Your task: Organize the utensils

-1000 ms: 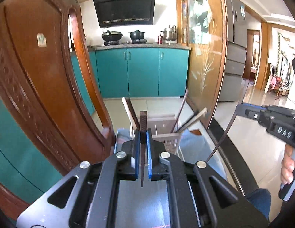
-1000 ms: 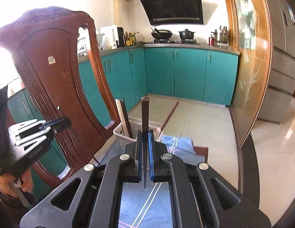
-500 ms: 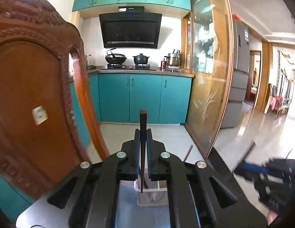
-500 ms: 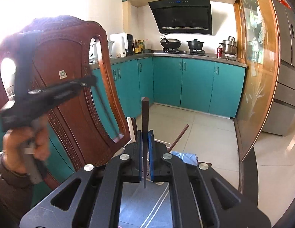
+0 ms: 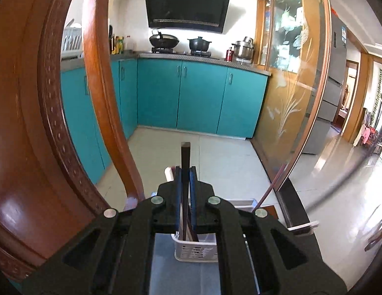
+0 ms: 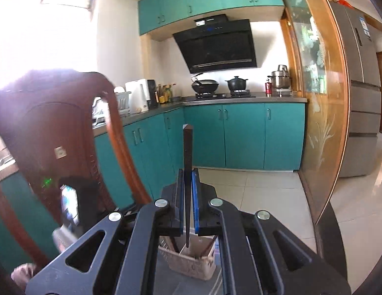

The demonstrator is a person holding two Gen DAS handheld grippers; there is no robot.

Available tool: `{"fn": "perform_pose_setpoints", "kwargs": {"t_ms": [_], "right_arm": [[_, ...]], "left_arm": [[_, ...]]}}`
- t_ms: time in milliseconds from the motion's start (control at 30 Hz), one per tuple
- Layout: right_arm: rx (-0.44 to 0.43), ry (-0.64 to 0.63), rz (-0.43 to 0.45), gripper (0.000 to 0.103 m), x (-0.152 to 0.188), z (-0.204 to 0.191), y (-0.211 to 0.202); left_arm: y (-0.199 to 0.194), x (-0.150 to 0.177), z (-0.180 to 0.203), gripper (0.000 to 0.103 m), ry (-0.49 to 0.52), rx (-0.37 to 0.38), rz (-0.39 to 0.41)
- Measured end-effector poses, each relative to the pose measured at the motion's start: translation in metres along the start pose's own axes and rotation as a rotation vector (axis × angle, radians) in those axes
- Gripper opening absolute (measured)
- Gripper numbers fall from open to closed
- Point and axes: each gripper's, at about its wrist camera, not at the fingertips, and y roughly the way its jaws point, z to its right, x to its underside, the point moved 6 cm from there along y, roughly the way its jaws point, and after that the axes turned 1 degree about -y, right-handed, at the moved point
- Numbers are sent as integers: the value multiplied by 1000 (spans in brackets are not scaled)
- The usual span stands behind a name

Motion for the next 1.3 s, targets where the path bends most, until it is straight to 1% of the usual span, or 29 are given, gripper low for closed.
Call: {"fn": "perform_pose_setpoints", "kwargs": {"t_ms": [67, 167, 300, 500, 567, 600, 667, 733, 800, 867, 900, 933, 967, 1000, 1033, 1067, 1100, 1167, 1200, 1233, 1300], "right_arm": [[13, 9, -7, 7, 8, 3, 19], [27, 31, -45, 7, 25, 8, 44], [41, 38, -86, 7, 45, 11, 67], [50, 20, -106, 7, 57, 9, 77], [61, 11, -109, 9, 59, 8, 77], [65, 10, -105, 13, 59, 8, 76], [69, 9, -97, 26, 57, 7, 72], [68, 16, -70, 30, 53, 7, 59], [61, 19, -36, 37, 47, 5, 40], [69, 13, 10, 53, 44, 4, 17], [73, 9, 41, 57, 44, 3, 1], [75, 4, 59, 64, 45, 4, -11], [79, -6, 84, 72, 48, 2, -31], [83, -13, 95, 75, 50, 3, -41], [92, -23, 108, 82, 55, 3, -54], [105, -35, 124, 87, 62, 2, -70], [117, -43, 137, 89, 69, 1, -84], [132, -54, 147, 99, 83, 0, -105], [141, -58, 140, 100, 95, -1, -117], [151, -60, 134, 100, 100, -1, -123], [173, -45, 122, 100, 119, -1, -140]], "left_arm": [[5, 2, -2, 7, -4, -2, -4], [3, 8, -2, 7, 8, -15, 1], [-11, 9, 3, 7, 38, -28, 42], [-45, 13, 4, 23, 84, -50, 107], [-57, 16, 5, 29, 91, -57, 130], [-61, 17, 5, 30, 94, -59, 139], [-70, 18, 6, 34, 98, -60, 148], [-76, 20, 7, 34, 103, -66, 150], [-83, 21, 7, 38, 107, -64, 158], [-92, 25, 5, 44, 107, -72, 172], [-97, 27, 5, 47, 107, -75, 181], [-103, 29, 4, 54, 107, -78, 189], [-110, 32, 3, 64, 106, -84, 199], [-118, 36, 2, 68, 103, -89, 212], [-127, 41, 1, 73, 103, -90, 228], [-135, 45, 1, 79, 107, -92, 239], [-144, 49, 2, 83, 111, -99, 250], [-165, 60, 4, 92, 121, -121, 275], [-174, 65, 5, 94, 125, -124, 284], [-186, 73, 7, 98, 132, -126, 293], [-202, 86, 10, 100, 147, -131, 298]]}}
